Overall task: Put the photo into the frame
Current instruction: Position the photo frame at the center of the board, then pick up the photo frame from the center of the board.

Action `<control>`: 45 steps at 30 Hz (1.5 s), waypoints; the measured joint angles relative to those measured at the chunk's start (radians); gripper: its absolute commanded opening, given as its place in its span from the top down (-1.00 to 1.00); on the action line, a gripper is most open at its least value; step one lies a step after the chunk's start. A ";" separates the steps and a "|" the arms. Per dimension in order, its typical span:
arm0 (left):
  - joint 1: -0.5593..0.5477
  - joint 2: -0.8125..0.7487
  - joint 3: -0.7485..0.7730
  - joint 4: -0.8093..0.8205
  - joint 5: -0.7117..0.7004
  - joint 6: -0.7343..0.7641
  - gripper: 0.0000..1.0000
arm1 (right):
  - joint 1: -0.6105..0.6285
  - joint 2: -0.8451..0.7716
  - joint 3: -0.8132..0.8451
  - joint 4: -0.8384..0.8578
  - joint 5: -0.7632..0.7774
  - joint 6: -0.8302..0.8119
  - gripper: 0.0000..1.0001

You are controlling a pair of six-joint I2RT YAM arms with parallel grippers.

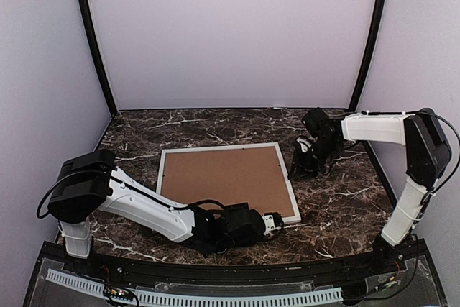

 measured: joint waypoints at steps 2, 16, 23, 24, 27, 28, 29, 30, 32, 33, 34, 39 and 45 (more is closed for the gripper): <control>0.000 0.000 -0.001 0.003 0.000 -0.001 -0.42 | 0.013 0.000 -0.013 0.014 0.021 0.002 0.40; 0.000 0.000 -0.005 0.009 -0.001 -0.018 -0.45 | 0.094 0.024 -0.108 0.086 0.152 0.003 0.37; 0.000 0.000 -0.007 0.016 -0.004 -0.021 -0.52 | 0.127 0.023 -0.106 0.107 0.192 0.019 1.00; 0.000 0.000 -0.007 0.016 -0.003 -0.021 -0.53 | 0.129 0.022 -0.105 0.106 0.195 0.021 1.00; 0.000 0.000 -0.007 0.017 -0.002 -0.024 -0.58 | 0.134 0.022 -0.095 0.096 0.203 0.020 1.00; 0.000 0.000 -0.007 0.017 -0.001 -0.024 -0.62 | 0.135 0.023 -0.089 0.088 0.203 0.020 1.00; 0.000 0.000 -0.007 0.017 0.002 -0.025 -0.64 | 0.137 0.023 -0.081 0.076 0.204 0.020 1.00; 0.000 -0.001 -0.007 0.018 0.004 -0.025 -0.67 | 0.137 0.023 -0.072 0.061 0.204 0.021 1.00; 0.000 -0.003 -0.006 0.017 0.008 -0.024 -0.69 | 0.136 0.023 -0.045 0.023 0.203 0.021 1.00; 0.000 -0.004 -0.006 0.017 0.011 -0.024 -0.70 | 0.136 0.023 -0.030 0.004 0.201 0.022 1.00; 0.000 -0.005 -0.005 0.017 0.014 -0.023 -0.70 | 0.136 0.023 -0.014 -0.013 0.200 0.023 1.00; 0.000 -0.006 -0.004 0.017 0.023 -0.020 -0.72 | 0.136 0.023 0.052 -0.082 0.191 0.024 1.00; -0.003 -0.005 -0.004 0.021 -0.014 -0.007 -0.68 | 0.137 0.022 0.071 -0.122 0.174 0.025 1.00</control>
